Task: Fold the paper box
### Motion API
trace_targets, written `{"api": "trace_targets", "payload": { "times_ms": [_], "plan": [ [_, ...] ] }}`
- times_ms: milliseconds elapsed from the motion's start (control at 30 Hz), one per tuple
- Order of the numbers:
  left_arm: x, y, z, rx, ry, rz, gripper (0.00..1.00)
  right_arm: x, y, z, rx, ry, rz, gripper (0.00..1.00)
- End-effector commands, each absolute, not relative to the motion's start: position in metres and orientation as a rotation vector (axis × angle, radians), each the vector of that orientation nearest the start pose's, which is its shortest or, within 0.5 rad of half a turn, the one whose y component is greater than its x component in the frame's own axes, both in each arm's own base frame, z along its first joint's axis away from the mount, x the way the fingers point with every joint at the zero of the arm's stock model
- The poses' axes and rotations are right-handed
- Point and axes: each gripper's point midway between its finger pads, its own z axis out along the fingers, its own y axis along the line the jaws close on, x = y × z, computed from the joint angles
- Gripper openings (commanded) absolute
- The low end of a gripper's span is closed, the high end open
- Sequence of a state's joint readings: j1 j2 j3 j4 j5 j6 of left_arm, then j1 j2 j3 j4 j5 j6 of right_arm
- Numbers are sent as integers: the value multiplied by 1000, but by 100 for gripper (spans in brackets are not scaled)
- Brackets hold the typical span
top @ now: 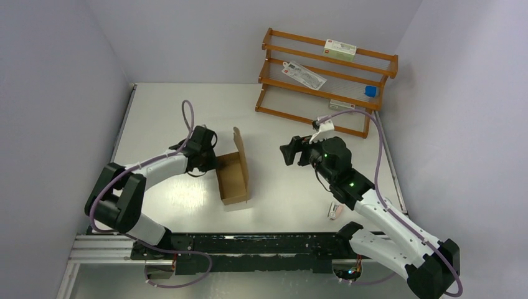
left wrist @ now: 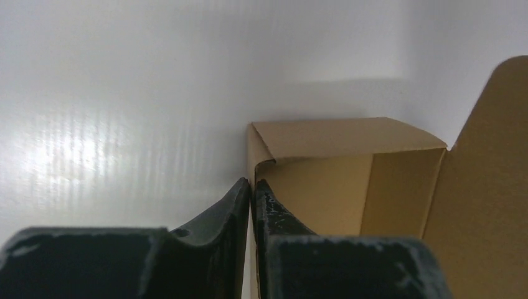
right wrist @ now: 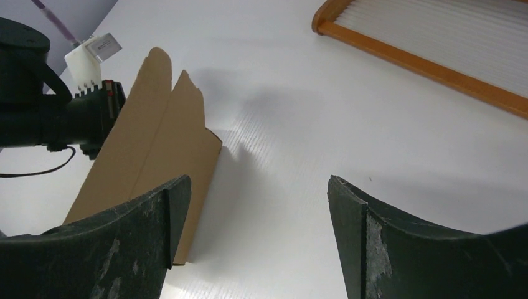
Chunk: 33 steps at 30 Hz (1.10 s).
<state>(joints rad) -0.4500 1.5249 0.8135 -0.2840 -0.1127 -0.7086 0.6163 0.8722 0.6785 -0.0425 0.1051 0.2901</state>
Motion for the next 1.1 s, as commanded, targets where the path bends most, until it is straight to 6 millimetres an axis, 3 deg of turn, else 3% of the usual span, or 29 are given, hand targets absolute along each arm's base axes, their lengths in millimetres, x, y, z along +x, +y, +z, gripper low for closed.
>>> {"api": "trace_targets", "payload": {
  "times_ms": [0, 133, 300, 500, 667, 733, 933, 1067],
  "plan": [
    [312, -182, 49, -612, 2454, -554, 15, 275, 196, 227, -278, 1813, 581, 84],
    [310, -188, 53, -710, 2401, -644, 19, 272, 203, 218, -316, 1836, 608, 84],
    [306, -189, 56, -680, 2402, -655, 30, 269, 224, 227, -399, 1854, 695, 84],
    [297, -170, 76, -575, 2374, -561, 54, 261, 247, 226, -496, 1912, 714, 84],
    [290, -154, 95, -455, 2366, -469, 66, 253, 271, 222, -592, 1991, 688, 84],
    [290, -149, 108, -403, 2346, -443, 69, 251, 281, 220, -624, 2019, 652, 83],
    [294, -130, 160, -235, 2256, -335, 85, 257, 285, 197, -644, 2143, 453, 79],
    [297, -115, 200, -103, 2192, -234, 89, 255, 293, 189, -695, 2179, 390, 73]
  ]
}}
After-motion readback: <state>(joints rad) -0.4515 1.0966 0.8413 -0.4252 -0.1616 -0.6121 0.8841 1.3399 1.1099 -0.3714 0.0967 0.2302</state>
